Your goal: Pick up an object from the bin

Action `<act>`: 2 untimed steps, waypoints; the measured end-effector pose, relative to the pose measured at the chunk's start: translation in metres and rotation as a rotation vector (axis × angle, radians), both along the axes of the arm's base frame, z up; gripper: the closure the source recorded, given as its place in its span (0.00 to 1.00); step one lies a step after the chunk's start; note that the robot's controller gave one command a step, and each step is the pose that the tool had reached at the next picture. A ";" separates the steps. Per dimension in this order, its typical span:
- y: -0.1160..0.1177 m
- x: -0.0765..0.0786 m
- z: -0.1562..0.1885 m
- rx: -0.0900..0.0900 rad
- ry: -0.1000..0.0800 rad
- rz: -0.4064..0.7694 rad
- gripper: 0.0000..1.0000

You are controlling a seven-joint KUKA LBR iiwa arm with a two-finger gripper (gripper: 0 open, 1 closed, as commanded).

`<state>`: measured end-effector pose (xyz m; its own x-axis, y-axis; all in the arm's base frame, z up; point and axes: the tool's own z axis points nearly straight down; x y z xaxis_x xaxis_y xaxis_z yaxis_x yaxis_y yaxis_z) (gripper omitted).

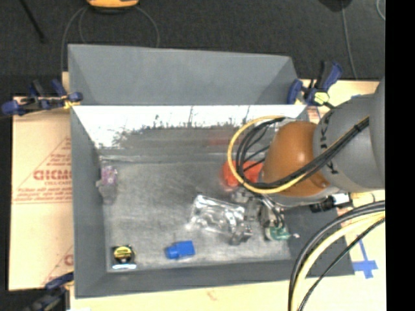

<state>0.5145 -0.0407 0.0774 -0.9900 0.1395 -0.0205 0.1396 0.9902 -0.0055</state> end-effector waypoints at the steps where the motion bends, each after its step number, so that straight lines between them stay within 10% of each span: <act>1: -0.001 -0.001 0.001 0.002 0.008 0.000 1.00; 2: -0.003 0.002 0.129 0.009 0.011 -0.008 1.00</act>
Offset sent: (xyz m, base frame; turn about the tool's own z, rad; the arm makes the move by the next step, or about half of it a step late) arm 0.0000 0.0000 0.0000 0.0000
